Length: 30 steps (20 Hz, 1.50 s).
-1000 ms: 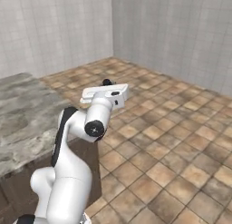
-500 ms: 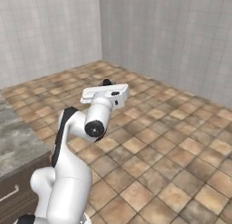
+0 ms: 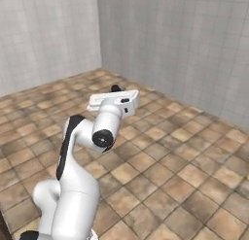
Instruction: Retrieve the shaker from the cabinet and place it next the steak on a plate on the dining table.
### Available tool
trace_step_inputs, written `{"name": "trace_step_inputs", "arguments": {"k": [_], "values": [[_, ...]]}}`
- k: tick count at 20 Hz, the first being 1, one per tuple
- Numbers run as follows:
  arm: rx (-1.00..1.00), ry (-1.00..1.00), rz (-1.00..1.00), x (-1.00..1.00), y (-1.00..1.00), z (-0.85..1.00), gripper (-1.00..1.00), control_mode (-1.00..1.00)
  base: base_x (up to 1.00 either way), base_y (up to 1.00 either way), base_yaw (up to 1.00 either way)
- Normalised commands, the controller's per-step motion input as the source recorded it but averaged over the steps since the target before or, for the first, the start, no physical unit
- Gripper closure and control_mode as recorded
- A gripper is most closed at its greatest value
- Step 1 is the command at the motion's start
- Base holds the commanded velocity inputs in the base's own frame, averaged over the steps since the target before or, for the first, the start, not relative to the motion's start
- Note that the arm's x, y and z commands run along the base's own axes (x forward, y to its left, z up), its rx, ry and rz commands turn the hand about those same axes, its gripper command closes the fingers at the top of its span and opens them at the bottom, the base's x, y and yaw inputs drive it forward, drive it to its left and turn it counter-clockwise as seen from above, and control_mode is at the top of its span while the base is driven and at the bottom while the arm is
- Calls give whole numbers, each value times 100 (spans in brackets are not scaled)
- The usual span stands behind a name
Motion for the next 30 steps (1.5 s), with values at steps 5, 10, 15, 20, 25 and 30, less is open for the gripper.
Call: {"name": "trace_step_inputs", "arguments": {"k": [5,10,15,20,25,30], "values": [[0,0,0,0,0,0,100,100,100,0,34],[0,0,0,0,0,0,100,100,100,0,48],[0,0,0,0,0,0,100,100,100,2,43],[0,0,0,0,0,0,100,100,100,1,29],[0,0,0,0,0,0,100,100,100,8,28],[0,0,0,0,0,0,100,100,100,0,37]]}}
